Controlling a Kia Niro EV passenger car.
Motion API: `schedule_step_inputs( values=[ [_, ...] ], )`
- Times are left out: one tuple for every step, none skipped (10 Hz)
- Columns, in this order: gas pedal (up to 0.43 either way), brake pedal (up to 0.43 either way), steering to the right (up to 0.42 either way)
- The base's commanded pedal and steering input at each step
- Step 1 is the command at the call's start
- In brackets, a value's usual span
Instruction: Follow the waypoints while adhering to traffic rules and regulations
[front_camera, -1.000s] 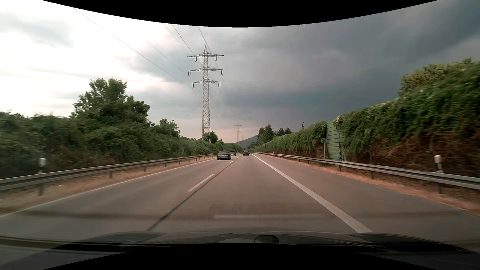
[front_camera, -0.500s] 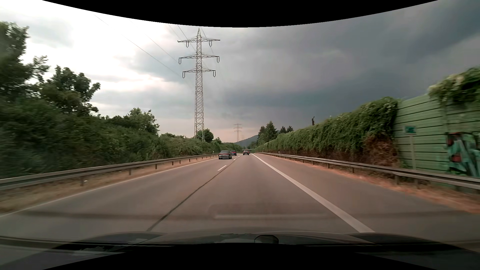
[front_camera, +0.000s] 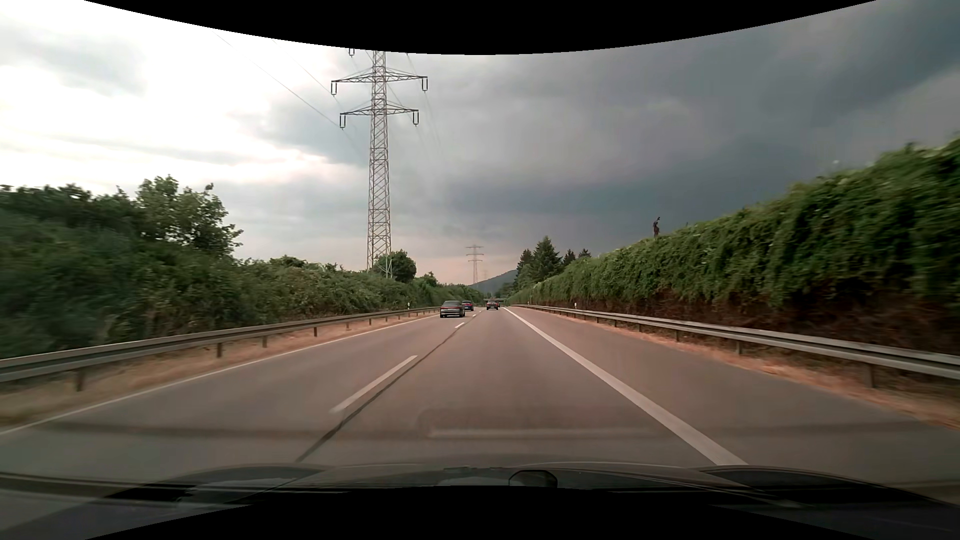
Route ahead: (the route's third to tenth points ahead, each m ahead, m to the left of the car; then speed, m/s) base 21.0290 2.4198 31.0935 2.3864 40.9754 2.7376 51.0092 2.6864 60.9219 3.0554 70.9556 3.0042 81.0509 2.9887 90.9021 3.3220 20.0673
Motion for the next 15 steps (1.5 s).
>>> schedule_step_inputs(
  values=[
    [0.098, 0.000, -0.002],
    [0.110, 0.000, -0.002],
    [0.110, 0.000, -0.002],
    [0.118, 0.000, -0.002],
    [0.118, 0.000, -0.002],
    [0.118, 0.000, -0.001],
    [0.118, 0.000, -0.002],
    [0.118, 0.000, -0.002],
    [0.118, 0.000, -0.002],
    [0.118, 0.000, -0.002],
    [0.118, 0.000, -0.002],
    [0.118, 0.000, -0.002],
    [0.118, 0.000, -0.002],
    [0.118, 0.000, -0.002],
    [0.118, 0.000, -0.002]
  ],
)
